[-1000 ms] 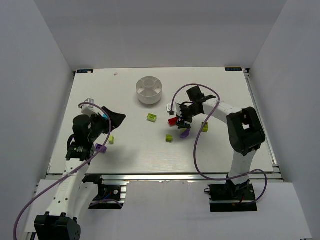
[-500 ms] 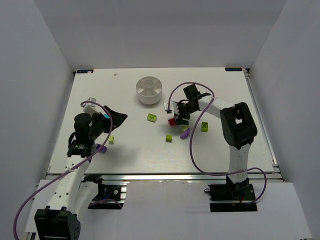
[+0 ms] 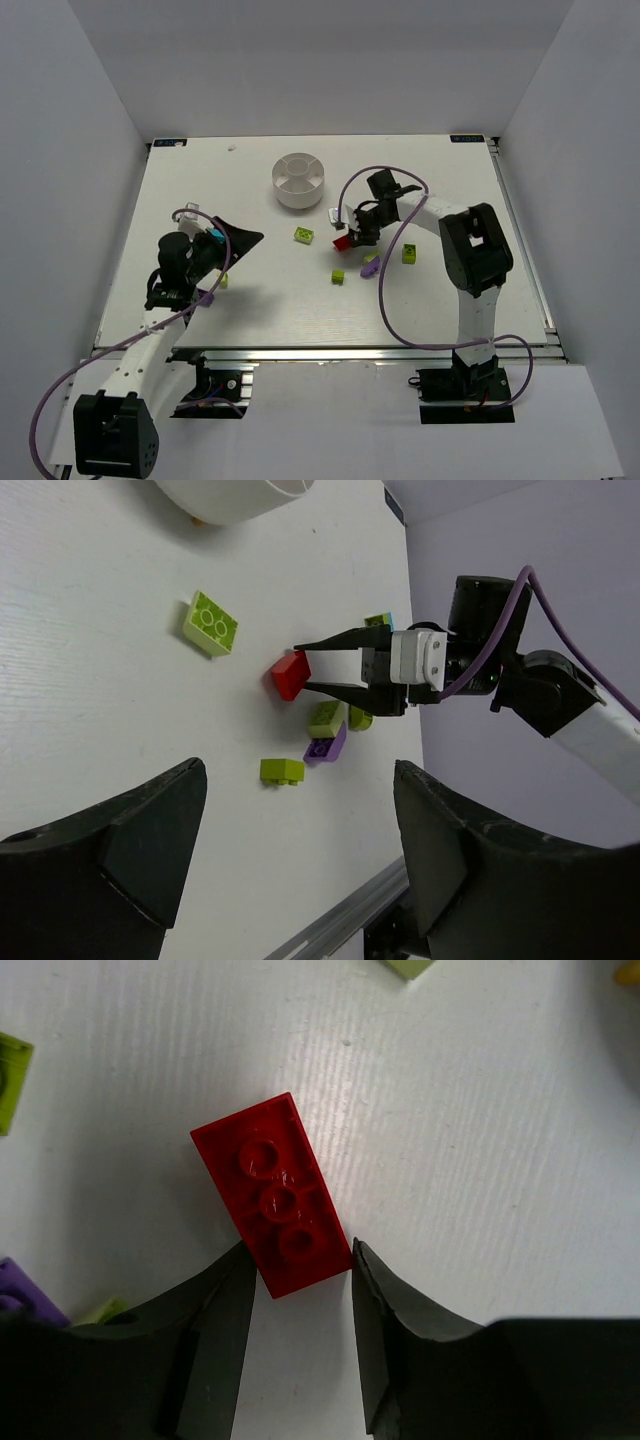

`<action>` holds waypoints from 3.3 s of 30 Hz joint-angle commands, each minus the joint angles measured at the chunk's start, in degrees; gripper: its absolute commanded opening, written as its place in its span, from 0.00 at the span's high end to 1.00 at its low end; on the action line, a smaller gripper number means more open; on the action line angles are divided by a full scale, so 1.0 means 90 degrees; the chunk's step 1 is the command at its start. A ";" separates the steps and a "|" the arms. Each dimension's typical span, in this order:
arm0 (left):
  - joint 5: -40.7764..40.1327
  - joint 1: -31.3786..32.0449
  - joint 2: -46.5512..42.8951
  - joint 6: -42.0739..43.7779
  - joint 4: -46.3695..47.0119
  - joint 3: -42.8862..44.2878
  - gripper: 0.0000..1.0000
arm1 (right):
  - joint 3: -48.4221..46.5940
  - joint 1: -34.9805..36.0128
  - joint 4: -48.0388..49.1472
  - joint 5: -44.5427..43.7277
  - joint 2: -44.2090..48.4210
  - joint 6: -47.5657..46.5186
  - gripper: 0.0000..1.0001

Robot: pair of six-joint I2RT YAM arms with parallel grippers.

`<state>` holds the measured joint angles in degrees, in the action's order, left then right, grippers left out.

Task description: Sort the legos into containers by color

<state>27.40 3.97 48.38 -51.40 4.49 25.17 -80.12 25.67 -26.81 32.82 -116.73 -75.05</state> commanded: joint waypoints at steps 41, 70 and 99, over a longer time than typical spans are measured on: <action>-0.0261 0.2245 0.2827 -0.0803 0.1864 0.0924 0.23 | 0.0679 0.1249 0.1426 0.0602 0.2325 0.4071 1.00; -0.1353 0.2274 0.2954 0.1324 -0.1697 0.3039 1.00 | 0.0806 0.1396 0.1836 -0.0286 0.2569 0.4442 0.11; -0.4285 0.1688 0.6243 0.5604 -0.2199 0.7465 1.00 | 0.1675 0.0078 0.1348 0.0767 0.3663 0.3944 0.77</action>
<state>-11.60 19.57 102.28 -2.48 -20.38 87.96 -66.11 26.63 -14.22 37.87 -85.95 -39.57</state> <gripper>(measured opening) 0.362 0.229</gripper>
